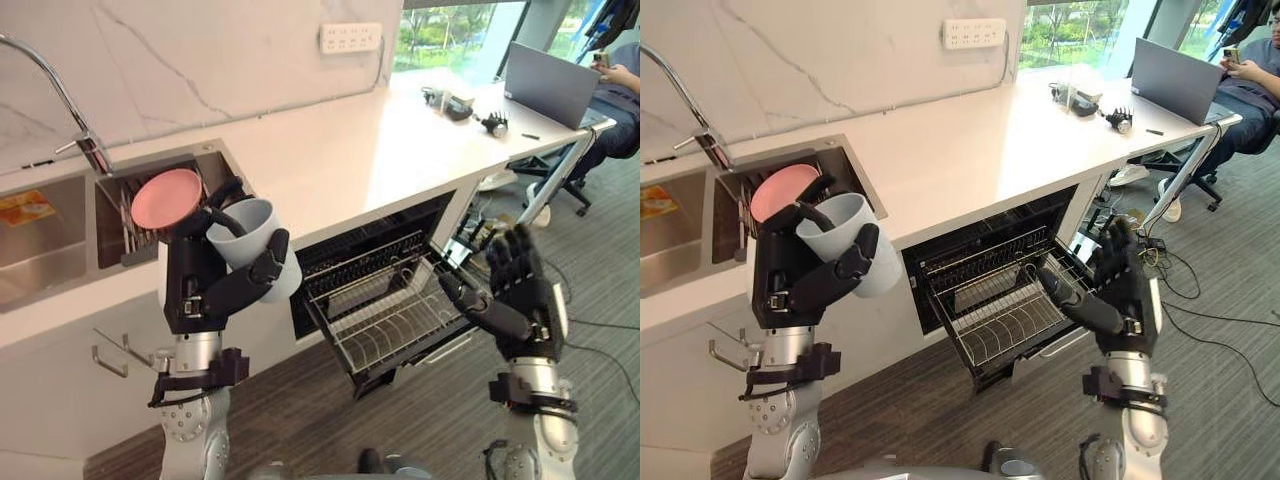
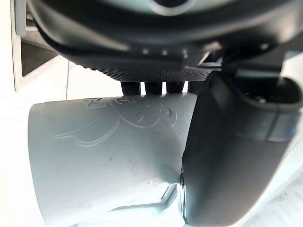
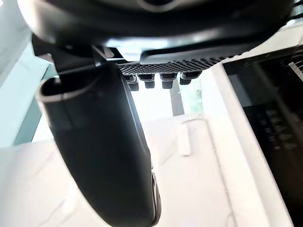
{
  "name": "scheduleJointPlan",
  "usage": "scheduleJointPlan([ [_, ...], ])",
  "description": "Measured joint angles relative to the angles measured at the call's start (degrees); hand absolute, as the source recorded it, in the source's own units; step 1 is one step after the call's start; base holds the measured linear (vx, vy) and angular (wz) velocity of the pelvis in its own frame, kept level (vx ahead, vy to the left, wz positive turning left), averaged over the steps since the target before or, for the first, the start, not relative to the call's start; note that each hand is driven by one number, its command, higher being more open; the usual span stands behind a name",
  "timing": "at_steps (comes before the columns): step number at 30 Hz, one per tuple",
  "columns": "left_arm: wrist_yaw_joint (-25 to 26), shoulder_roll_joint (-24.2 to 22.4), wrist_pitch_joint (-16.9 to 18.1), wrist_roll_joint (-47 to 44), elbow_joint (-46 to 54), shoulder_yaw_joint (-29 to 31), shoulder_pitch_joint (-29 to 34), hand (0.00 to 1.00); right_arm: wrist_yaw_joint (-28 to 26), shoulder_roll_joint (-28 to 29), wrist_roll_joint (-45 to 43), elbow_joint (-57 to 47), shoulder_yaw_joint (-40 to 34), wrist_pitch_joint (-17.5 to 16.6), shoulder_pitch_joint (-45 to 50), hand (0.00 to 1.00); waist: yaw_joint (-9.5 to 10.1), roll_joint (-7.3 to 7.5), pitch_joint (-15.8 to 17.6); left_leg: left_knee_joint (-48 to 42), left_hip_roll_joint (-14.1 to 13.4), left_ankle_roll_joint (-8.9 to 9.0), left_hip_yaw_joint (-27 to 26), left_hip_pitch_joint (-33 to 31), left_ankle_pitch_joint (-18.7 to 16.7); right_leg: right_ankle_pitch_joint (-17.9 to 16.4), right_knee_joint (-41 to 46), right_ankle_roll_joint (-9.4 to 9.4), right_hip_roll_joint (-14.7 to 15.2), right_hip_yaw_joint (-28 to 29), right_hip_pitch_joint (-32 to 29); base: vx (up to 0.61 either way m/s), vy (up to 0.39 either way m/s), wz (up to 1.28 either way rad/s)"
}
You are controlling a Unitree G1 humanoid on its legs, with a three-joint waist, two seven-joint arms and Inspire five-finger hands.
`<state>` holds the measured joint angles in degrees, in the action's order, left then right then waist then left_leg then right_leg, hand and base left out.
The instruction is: Walk over to the sink, pick up the cup, carry it to the dishwasher, place the cup inside the dishwasher, then close the dishwasher door
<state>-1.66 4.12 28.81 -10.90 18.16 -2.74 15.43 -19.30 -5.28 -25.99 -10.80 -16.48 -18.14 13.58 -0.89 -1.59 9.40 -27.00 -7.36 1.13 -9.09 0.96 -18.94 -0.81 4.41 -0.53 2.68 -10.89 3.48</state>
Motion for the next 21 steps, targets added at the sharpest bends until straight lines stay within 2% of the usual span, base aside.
scheduleJointPlan([
  [1, 0.1, -0.1, 0.5, 1.1, 0.0, -0.1, 0.0, 0.00, -1.2, -0.5, -1.0, -0.3, 0.3, -0.1, -1.1, 1.00, -0.04, -0.21, -0.1, 5.1, 0.3, 0.59, 1.7, -0.5, 0.6, 0.1, 0.0, 0.59, 0.2, 0.9, -0.3, 0.04, 0.148, -0.61],
  [2, 0.2, -0.2, 0.9, 2.1, 0.0, -0.2, 0.1, 0.00, -2.0, -0.9, -1.7, -0.6, 1.0, -0.1, -1.5, 1.00, -0.03, -0.71, -0.3, 8.6, -0.1, 1.84, 1.8, -0.5, 5.1, 0.0, 0.0, 1.51, 0.2, 1.8, -0.4, 0.06, 0.160, -0.63],
  [3, 0.9, -0.2, 1.2, 3.5, -0.1, -0.4, 0.3, 0.00, -3.0, -0.9, -2.1, -1.0, 2.0, -0.2, -1.5, 1.00, -0.08, -1.34, -0.9, 10.9, 0.1, 1.65, 0.3, 1.2, 8.2, 0.7, -0.5, 2.77, 0.5, 3.4, 0.2, 0.13, 0.182, -0.52],
  [4, 1.7, -0.1, 1.7, 4.3, 0.0, -0.8, 0.1, 0.00, -3.6, -0.7, -2.6, -1.6, 2.6, -0.1, -1.4, 1.00, -0.47, -1.15, -1.1, 12.3, 1.0, 1.09, -0.4, 2.1, 8.8, 1.4, -1.1, 3.60, 1.2, 3.9, 0.6, 0.17, 0.185, -0.39],
  [5, 3.0, 0.4, 1.8, 5.4, 0.0, -1.3, -1.5, 0.00, -4.4, -0.7, -4.3, -3.2, 2.8, 0.1, -1.7, 1.00, -1.12, -1.00, -1.1, 13.1, 2.2, 0.73, -0.9, 2.1, 9.1, 2.1, -2.4, 4.57, 2.2, 4.2, 0.6, 0.16, 0.189, -0.13],
  [9, 4.3, 0.6, 1.7, 6.0, 0.0, -2.7, -5.4, 0.00, -5.8, -0.4, -8.5, -6.3, 2.9, 0.6, -2.0, 1.00, -1.73, -0.86, -1.2, 16.3, 4.1, -0.03, -0.9, 3.8, 9.5, 2.8, -4.9, 5.67, 3.4, 4.1, 1.7, 0.06, 0.100, -0.02],
  [14, 4.5, 0.8, 1.7, 8.4, 0.0, -4.6, -6.4, 0.00, -7.4, 1.0, -11.1, -11.9, 4.8, 2.6, -2.3, 1.00, -1.92, -0.41, -1.5, 17.7, 4.4, -0.27, -1.3, 4.0, 9.6, 3.9, -7.2, 5.77, 3.4, 4.1, 2.1, 0.02, 0.009, -0.03],
  [21, 5.5, 1.7, 1.7, 15.8, -0.1, -8.1, -7.2, 0.00, -5.6, 1.1, -10.4, -12.7, 10.0, 8.1, -3.3, 1.00, -2.26, 0.49, -2.0, 18.4, 4.5, -0.35, -2.4, 4.1, 9.6, 5.4, -9.1, 5.89, 3.4, 4.6, 2.3, -0.02, -0.011, -0.07],
])
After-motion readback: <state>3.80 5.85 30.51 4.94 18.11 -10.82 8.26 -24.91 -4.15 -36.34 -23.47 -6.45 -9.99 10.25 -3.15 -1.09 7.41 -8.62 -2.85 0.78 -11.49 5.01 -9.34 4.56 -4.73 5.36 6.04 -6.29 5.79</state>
